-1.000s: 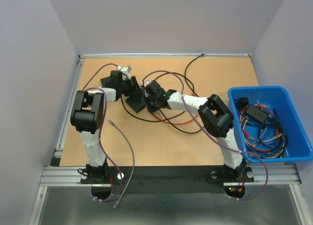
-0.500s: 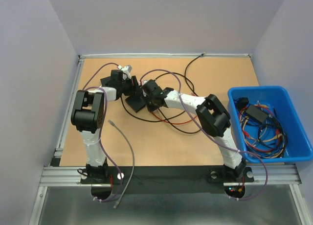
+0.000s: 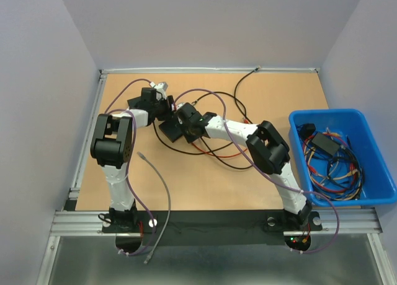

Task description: Insert the plug into the switch port

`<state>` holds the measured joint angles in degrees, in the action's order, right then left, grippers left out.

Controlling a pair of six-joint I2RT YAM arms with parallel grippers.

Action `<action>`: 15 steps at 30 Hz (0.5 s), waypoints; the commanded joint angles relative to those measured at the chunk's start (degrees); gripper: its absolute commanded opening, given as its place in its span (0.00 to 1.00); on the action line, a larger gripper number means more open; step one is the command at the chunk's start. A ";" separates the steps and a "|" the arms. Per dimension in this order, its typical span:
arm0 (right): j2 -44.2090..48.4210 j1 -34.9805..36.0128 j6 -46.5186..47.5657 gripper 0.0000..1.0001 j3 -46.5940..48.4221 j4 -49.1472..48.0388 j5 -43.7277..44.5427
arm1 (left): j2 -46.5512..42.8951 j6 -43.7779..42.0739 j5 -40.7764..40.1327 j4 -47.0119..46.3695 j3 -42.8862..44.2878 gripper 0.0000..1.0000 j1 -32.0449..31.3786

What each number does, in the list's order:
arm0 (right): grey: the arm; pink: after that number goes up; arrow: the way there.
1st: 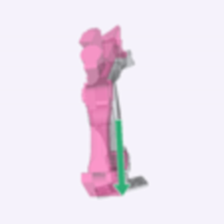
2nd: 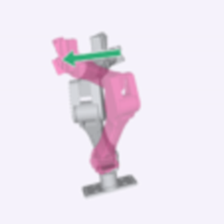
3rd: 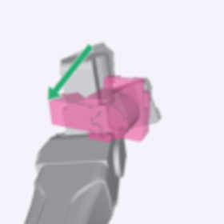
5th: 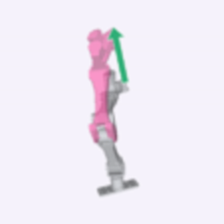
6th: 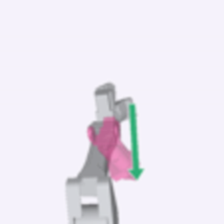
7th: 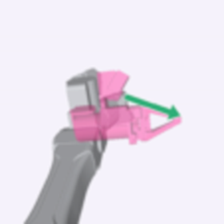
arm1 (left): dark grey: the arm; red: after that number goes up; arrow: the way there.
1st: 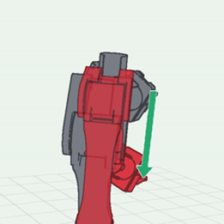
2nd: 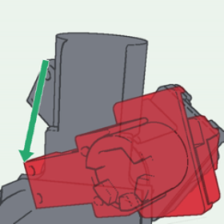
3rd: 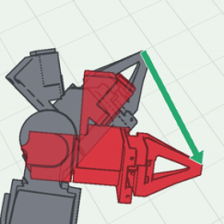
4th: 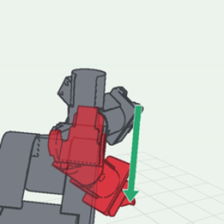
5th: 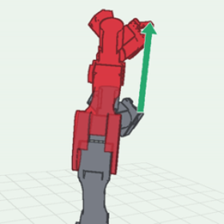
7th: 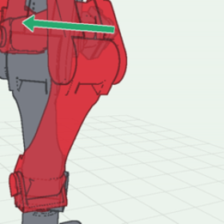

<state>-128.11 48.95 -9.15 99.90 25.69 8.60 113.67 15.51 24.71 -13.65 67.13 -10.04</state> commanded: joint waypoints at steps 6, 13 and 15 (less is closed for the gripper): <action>-1.79 0.80 1.41 0.00 5.04 -1.79 4.57 | 1.65 -1.18 -1.24 3.54 1.16 0.59 -0.85; -2.40 0.71 2.55 0.00 7.24 -1.70 8.97 | 1.73 -0.92 -0.89 4.07 1.07 0.59 -0.86; -2.40 0.71 2.99 0.00 8.12 -1.61 9.33 | 1.73 -0.92 -0.80 4.68 1.07 0.59 -0.86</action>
<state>-130.02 49.78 -7.60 103.66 28.84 13.98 113.95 15.49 24.34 -13.58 67.53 -10.07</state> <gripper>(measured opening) 0.211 0.592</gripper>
